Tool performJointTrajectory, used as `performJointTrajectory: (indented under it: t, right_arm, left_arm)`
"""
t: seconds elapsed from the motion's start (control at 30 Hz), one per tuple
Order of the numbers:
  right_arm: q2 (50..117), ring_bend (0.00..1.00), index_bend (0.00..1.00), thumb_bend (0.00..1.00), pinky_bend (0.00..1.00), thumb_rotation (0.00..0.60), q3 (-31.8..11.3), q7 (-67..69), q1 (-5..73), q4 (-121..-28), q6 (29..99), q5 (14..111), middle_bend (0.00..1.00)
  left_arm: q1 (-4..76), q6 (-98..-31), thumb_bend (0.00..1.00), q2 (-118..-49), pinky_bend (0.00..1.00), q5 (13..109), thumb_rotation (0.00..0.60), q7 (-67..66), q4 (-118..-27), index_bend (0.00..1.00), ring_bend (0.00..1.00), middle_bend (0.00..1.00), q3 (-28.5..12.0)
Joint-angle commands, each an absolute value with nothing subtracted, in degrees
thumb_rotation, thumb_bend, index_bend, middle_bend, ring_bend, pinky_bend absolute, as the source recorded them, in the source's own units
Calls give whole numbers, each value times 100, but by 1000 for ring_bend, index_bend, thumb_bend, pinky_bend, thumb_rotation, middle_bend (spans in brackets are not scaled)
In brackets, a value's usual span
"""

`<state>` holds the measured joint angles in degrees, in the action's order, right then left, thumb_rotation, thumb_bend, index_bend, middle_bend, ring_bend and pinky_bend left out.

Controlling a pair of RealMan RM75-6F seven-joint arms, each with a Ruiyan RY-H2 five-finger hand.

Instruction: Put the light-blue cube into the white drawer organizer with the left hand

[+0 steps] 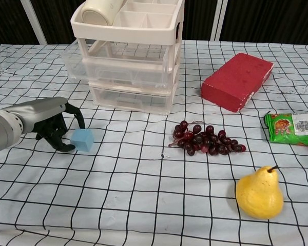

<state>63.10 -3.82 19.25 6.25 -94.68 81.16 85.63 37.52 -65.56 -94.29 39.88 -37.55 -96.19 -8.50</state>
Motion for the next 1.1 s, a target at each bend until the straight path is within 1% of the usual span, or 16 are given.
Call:
performJointTrajectory:
  t: [0.03,0.13,0.23,0.37,0.57,0.63,0.7,0.83,0.93,1.1]
  right_arm:
    - [6310,0,0,152,154,600,-384,1924,624,-9469,8119,8561,0]
    - [6310,0,0,152,154,600,-386,1925,624,-9467,8120,8560,0]
    - [6308,0,0,152,154,600,-386,1930,623,-9468,8120,8557,0]
    - [6306,0,0,153,153,600,-387,1935,620,-9471,8126,8557,0]
    - [6312,0,0,152,154,600,-375,1913,621,-9476,8125,8577,0]
    - [6313,0,0,153,154,600,-378,1908,621,-9477,8125,8571,0]
    - [6315,0,0,153,154,600,-379,1904,620,-9489,8124,8566,0]
    - [6315,0,0,153,154,600,-381,1904,619,-9494,8120,8555,0]
    - [6318,0,0,152,154,600,-382,1908,619,-9499,8116,8548,0]
    - [6313,0,0,152,154,600,-392,1946,618,-9518,8108,8522,0]
  left_arm:
    - [3764,-6556,341,-9463,758,3995,600,-3757,-9588,459,920,967,-828]
    - [3752,-6598,372,-9462,762,4022,600,-3757,-9602,542,924,972,-797]
    - [3716,-6673,374,-9392,763,4101,600,-3721,-9717,575,924,973,-781]
    - [3592,-6914,374,-9125,763,4518,600,-3562,-10115,577,924,973,-737]
    - [3263,-7404,371,-8475,764,5628,600,-2857,-11073,577,924,972,-779]
    - [3183,-7511,371,-8306,766,5904,600,-2559,-11356,577,924,972,-878]
    - [3137,-7595,372,-8150,769,6115,600,-2212,-11714,576,924,972,-1080]
    - [3156,-7748,367,-8046,769,6469,600,-1984,-11999,571,924,972,-1360]
    - [3271,-7828,365,-8118,769,6500,600,-1999,-11977,570,924,972,-1636]
    - [3530,-7784,363,-8305,769,6146,600,-2316,-11696,569,924,972,-1930]
